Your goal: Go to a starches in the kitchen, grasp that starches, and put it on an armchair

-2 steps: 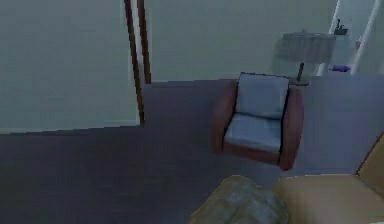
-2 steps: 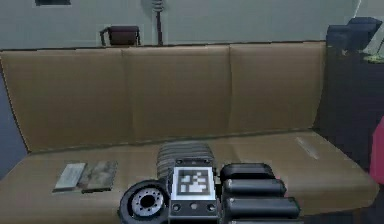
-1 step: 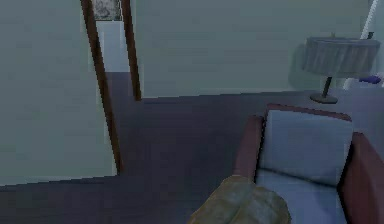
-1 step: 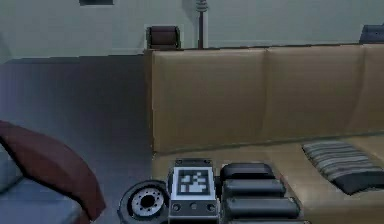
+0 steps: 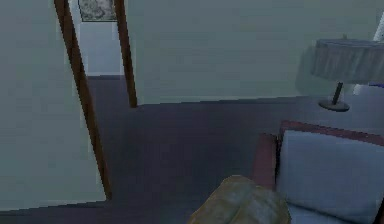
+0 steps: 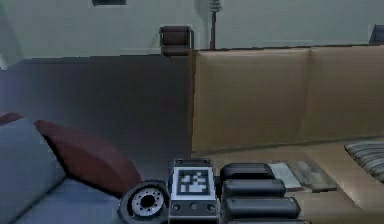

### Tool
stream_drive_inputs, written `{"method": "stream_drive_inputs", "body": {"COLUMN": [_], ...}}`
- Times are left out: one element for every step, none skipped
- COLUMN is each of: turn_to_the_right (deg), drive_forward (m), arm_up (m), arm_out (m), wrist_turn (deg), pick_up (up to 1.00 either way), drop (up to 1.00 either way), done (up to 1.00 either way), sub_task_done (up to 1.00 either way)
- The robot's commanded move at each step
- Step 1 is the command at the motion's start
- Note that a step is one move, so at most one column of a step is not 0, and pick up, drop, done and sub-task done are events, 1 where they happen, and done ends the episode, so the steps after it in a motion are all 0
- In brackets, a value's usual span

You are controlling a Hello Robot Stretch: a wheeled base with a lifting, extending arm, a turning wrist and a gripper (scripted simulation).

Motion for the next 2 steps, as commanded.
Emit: {"method": "stream_drive_inputs", "body": {"turn_to_the_right": [-45.0, -3.0], "drive_forward": [0.0, 0.0], "arm_up": [0.0, 0.0], "arm_out": [0.0, 0.0], "wrist_turn": [0.0, 0.0], "pick_up": [0.0, 0.0], "drop": [0.0, 0.0], "done": [0.0, 0.0], "sub_task_done": [0.0, 0.0]}}
